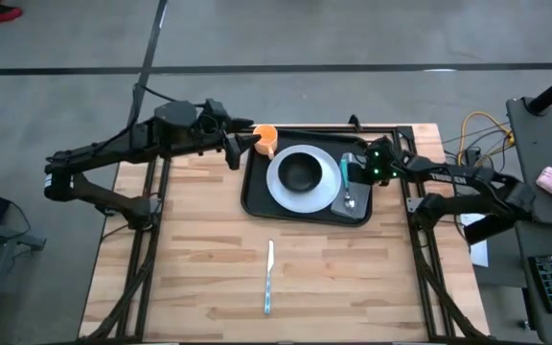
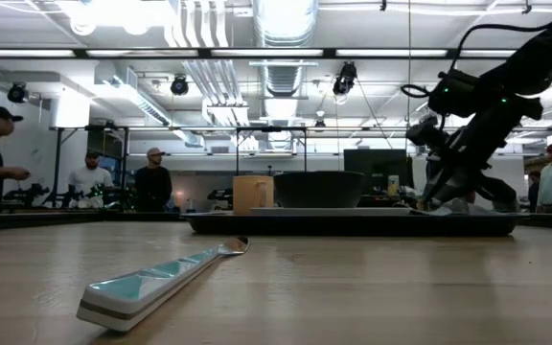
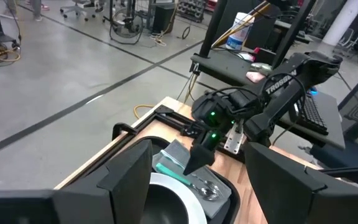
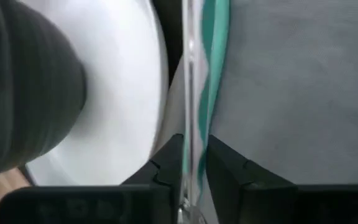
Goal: Set up tray
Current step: Put the green and white fork on the gray napkin to the right of the green spoon on the black tray, then put the green and white knife on the gray napkin to the right of the green and white fork on the black tray
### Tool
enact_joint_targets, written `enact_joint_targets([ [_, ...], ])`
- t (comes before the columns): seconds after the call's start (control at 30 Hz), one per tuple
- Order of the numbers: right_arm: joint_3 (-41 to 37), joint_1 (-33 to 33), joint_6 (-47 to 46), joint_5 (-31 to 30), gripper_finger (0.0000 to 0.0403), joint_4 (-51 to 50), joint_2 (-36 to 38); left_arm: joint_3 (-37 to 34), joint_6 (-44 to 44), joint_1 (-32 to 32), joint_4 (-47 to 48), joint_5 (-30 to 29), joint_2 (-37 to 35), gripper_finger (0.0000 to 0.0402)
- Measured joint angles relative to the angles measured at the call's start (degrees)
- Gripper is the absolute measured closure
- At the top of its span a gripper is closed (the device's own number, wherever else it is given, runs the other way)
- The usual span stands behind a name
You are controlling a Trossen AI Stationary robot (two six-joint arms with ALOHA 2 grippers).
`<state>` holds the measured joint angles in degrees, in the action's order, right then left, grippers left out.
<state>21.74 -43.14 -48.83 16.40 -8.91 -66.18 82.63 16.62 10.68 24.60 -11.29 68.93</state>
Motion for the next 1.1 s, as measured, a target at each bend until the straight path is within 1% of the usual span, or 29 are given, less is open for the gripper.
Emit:
enact_joint_targets([
  [0.13, 2.3, -0.1, 0.4, -0.5, 0.0308, -2.8, -3.1, 0.0, 0.0, 0.0, 0.0, 0.0, -0.2, 0.0164],
  [0.3, 4.7, 0.0, -0.3, 0.6, 0.0257, -2.9, -3.7, 0.0, 0.0, 0.0, 0.3, 0.0, -0.6, 0.0164],
  [0.4, 6.8, 0.2, -1.3, 3.0, 0.0231, -2.9, -1.3, 0.0, 0.0, 0.0, 0.5, 0.0, -0.9, 0.0164],
  [0.5, 9.2, 2.2, -2.4, 3.3, 0.0214, -4.6, 3.3, 0.0, -0.5, 0.0, 0.9, 0.0, -1.4, 0.0165],
  [0.57, 10.9, 5.1, -3.9, 2.6, 0.021, -7.2, 6.9, 0.0, -1.3, 0.0, 1.2, 0.0, -1.7, 0.0165],
  [0.63, 12.3, 10.2, -7.0, 0.2, 0.021, -9.2, 10.5, 0.0, -1.5, 0.0, 2.4, 0.0, -2.1, 0.0165],
  [0.7, 13.7, 17.7, -10.9, -4.7, 0.0211, -9.3, 13.2, 0.0, -1.6, 0.0, 3.3, 0.0, -2.4, 0.0165],
  [0.73, 14.3, 22.0, -13.3, -8.4, 0.0212, -9.3, 14.0, 0.0, -1.7, 0.0, 4.1, 0.0, -2.6, 0.0165],
  [0.83, 16.8, 36.5, -19.8, -22.1, 0.0216, -9.3, 14.2, 0.0, -1.7, 0.0, 6.1, 0.0, -3.1, 0.0165],
  [0.9, 18.8, 45.4, -23.2, -31.2, 0.0216, -9.3, 12.6, 0.0, -1.7, 0.0, 7.7, 0.0, -3.3, 0.0165],
  [0.97, 20.9, 52.9, -25.3, -38.5, 0.0216, -9.3, 10.5, 0.0, -1.7, 0.0, 8.1, 0.0, -3.5, 0.0165],
  [1.03, 23.2, 59.1, -26.9, -44.2, 0.0216, -9.2, 7.7, 0.0, -1.7, 0.0, 8.0, 0.0, -3.5, 0.0165],
  [1.1, 25.3, 63.8, -27.1, -48.3, 0.0216, -9.3, 4.5, 0.0, -1.9, 0.0, 8.1, 0.0, -3.5, 0.0165],
])
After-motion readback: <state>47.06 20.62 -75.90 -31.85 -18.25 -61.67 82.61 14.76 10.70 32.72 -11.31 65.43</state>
